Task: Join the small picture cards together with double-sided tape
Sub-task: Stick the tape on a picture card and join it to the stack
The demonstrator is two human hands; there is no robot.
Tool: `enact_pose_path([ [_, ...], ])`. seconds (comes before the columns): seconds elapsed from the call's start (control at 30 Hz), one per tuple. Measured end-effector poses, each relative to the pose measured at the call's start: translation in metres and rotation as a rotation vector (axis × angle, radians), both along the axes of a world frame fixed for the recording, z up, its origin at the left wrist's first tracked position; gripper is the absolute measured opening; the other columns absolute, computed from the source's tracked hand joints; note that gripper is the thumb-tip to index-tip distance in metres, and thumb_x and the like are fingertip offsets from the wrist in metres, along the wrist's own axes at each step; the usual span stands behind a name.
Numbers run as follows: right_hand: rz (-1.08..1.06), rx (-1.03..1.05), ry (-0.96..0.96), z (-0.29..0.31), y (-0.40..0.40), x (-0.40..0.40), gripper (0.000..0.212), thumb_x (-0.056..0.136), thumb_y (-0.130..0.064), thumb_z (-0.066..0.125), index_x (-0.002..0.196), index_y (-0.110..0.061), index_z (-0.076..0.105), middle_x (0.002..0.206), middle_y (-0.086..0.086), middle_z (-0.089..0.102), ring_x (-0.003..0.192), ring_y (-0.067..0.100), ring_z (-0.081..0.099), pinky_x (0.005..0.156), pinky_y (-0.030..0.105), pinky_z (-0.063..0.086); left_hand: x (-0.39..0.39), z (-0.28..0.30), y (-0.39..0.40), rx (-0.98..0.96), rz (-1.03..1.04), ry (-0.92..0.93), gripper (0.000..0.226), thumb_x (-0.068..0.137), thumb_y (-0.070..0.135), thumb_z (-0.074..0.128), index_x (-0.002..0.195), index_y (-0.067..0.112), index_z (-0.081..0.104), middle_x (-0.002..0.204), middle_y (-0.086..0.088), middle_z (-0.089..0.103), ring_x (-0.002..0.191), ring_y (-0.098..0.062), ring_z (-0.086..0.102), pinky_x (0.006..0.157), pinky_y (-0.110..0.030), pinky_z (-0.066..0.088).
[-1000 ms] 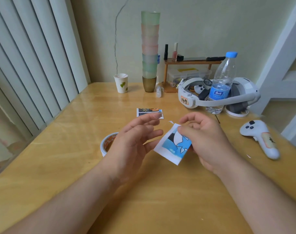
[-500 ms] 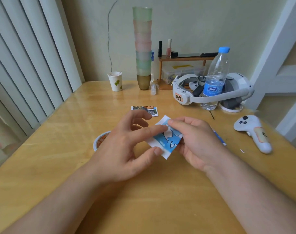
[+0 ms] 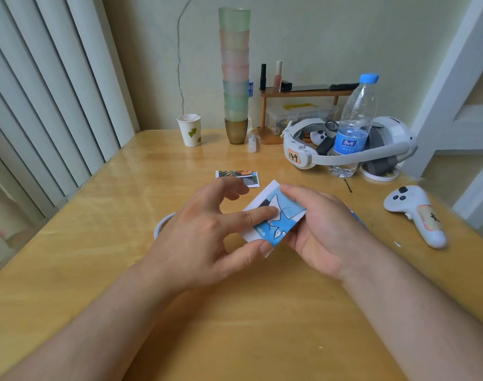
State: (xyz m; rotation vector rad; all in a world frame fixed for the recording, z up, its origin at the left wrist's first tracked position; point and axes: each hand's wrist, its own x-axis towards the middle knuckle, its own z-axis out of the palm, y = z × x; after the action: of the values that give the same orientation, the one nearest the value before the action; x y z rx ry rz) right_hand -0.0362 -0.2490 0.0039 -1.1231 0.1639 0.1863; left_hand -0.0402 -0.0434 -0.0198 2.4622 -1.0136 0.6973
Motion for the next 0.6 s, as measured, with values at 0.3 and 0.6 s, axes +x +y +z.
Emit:
enact_pose_path([
  [0.3,0.128,0.047,-0.032,0.0019,-0.0111,-0.003,0.031,0.094,0.003,0.063,0.125,0.001,0.065,0.116,0.023,0.074,0.109,0.033,0.073,0.087,0.041,0.061,-0.0024,0.0044,0.0001,-0.01,0.031,-0.088,0.042,0.1,0.053,0.057,0.136,0.035,0.069,0.135,-0.012,0.053,0.12,-0.027,0.06,0.099,-0.045,0.052],
  [0.6,0.164,0.126,-0.075,0.0064,-0.0089,-0.0055,0.034,0.096,0.002,0.058,0.13,0.002,0.063,0.121,0.02,0.074,0.113,0.029,0.072,0.088,0.032,0.062,-0.0032,0.006,-0.0014,0.009,0.086,-0.2,0.043,0.103,0.047,0.059,0.145,0.038,0.06,0.141,-0.014,0.054,0.12,-0.032,0.056,0.101,-0.048,0.047],
])
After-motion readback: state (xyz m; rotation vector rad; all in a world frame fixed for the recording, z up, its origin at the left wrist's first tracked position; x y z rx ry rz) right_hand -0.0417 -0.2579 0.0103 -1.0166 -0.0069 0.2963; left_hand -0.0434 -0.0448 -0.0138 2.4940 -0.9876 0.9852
